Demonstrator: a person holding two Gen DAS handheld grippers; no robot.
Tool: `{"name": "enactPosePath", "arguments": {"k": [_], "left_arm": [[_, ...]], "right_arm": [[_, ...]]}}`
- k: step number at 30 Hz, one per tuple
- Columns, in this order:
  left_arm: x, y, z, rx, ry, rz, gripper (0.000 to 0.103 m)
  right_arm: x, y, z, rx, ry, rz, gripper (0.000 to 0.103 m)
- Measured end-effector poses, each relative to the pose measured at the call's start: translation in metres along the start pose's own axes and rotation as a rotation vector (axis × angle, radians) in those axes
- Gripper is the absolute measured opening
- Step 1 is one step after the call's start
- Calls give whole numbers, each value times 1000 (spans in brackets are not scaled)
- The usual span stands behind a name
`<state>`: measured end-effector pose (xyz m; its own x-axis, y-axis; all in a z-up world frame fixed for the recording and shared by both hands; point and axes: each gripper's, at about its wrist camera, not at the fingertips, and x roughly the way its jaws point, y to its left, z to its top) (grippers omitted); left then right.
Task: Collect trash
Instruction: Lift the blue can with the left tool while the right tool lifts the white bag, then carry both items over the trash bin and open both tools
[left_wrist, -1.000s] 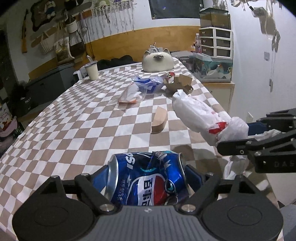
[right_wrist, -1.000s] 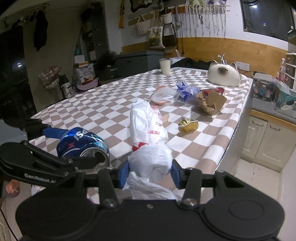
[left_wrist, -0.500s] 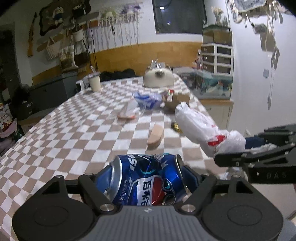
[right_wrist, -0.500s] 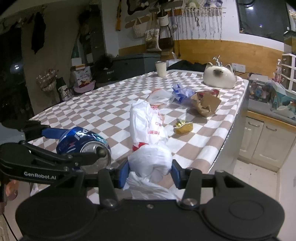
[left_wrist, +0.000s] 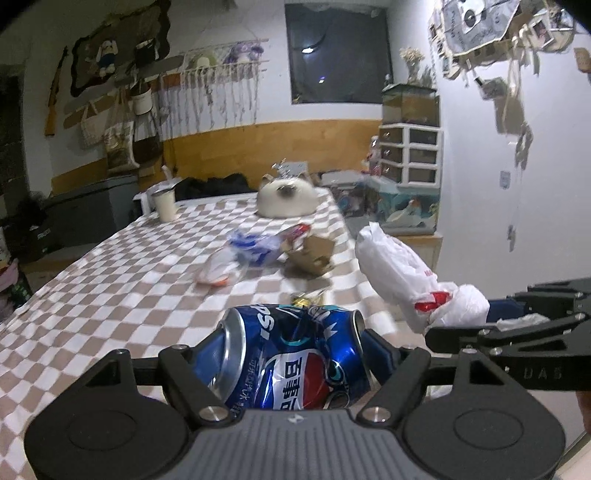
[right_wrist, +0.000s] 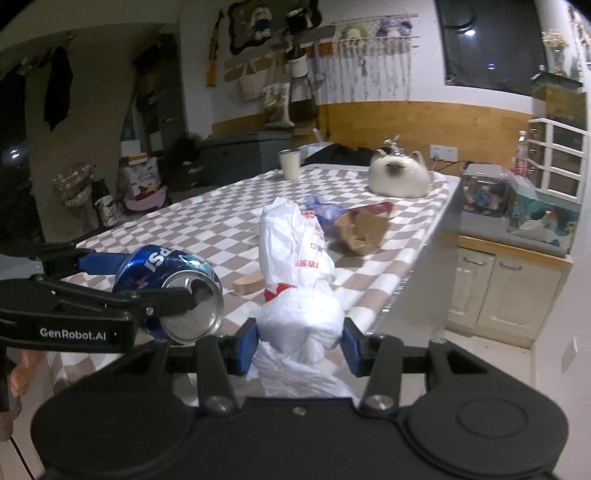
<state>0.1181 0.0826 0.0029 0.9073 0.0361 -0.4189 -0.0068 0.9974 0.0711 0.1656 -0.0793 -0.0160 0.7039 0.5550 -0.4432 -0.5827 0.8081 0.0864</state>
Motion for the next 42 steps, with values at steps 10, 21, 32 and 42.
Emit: {"name": "enactPosePath", "arguments": {"k": [10, 21, 32, 42], "left_arm": [[5, -65, 18, 15, -71, -98, 77], [45, -152, 20, 13, -30, -230, 77], [136, -252, -19, 8, 151, -360, 77], [246, -276, -60, -41, 311, -366, 77]], "right_arm": [[-46, -51, -9, 73, -57, -103, 48], [-89, -123, -40, 170, -84, -254, 48], [-91, -226, -104, 315, 26, -403, 49], [-22, -295, -165, 480, 159, -443, 49]]}}
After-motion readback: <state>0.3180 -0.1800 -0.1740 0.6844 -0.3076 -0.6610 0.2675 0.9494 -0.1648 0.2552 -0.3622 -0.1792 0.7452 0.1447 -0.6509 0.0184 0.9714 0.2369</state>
